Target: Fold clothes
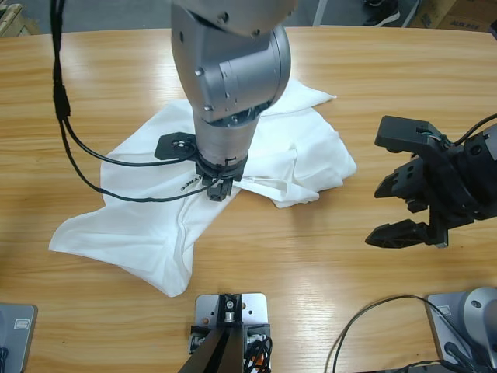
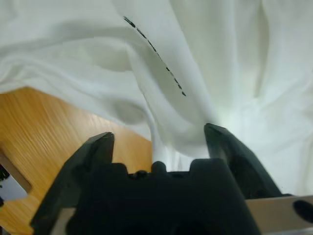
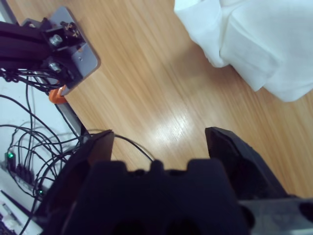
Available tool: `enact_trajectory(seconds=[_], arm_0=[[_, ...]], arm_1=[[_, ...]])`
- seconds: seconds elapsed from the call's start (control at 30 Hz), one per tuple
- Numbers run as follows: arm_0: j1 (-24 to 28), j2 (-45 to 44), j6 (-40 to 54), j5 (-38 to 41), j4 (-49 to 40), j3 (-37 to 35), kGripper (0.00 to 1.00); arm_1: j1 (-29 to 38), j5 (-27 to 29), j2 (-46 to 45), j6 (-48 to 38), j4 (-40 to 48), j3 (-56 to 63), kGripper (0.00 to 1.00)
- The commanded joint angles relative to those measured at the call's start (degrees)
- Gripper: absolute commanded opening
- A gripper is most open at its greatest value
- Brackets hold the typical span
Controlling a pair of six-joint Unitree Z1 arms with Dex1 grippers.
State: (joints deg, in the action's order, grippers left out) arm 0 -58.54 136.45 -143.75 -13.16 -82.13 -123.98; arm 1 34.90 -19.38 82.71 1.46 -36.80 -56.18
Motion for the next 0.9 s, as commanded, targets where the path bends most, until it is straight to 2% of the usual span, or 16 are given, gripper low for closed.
enact_trajectory(seconds=[0.03, 0.07, 0.17, 0.2, 0.23, 0.33, 0.43, 0.67, 0.8, 0.9], arm_0=[[-1.22, 6.32, -0.92, 1.56, 0.39, -0.37, 0.57], [-1.22, 6.37, -1.85, 1.54, 0.39, -0.35, 0.541], [-1.22, 6.25, -4.2, -1.27, 0.46, -1.56, 0.256], [-1.22, 6.09, -5.77, -2.18, 0.46, -1.62, 0.202], [-1.24, 5.79, -6.4, -4.13, 0.36, -1.62, 0.018], [-1.54, 5.32, -4.56, -6.61, -0.57, -1.41, 0.0], [-1.75, 5.32, 4.64, -6.37, -1.1, -1.44, 0.0], [-1.93, 5.56, 9.63, 1.14, -0.91, -1.62, 0.0], [-1.93, 4.96, 10.4, 1.91, -0.92, -2.13, 0.0], [-1.93, 3.26, 16.71, 2.04, -1.1, -2.53, 0.0]], arm_1=[[-1.61, -2.03, -0.27, -0.58, 0.06, 1.66, 0.77], [-1.71, -2.26, -0.27, -0.58, 0.06, 1.69, 0.771], [-2.12, -2.82, -0.18, -0.6, 0.06, 1.69, 0.773], [-2.24, -2.94, -0.18, -0.65, 0.06, 1.69, 0.772], [-2.45, -3.14, -0.18, -0.74, 0.06, 1.69, 0.773], [-2.68, -3.3, -0.18, -0.85, 0.06, 1.69, 0.771], [-2.77, -3.38, -0.18, -0.88, 0.06, 1.69, 0.775], [-3.61, -3.82, -0.27, -0.93, 0.06, 1.69, 0.775], [-3.61, -3.82, -0.25, -1.02, 0.06, 1.81, 0.774], [-3.61, -3.77, -0.18, -1.18, 0.2, 1.78, 0.775]])
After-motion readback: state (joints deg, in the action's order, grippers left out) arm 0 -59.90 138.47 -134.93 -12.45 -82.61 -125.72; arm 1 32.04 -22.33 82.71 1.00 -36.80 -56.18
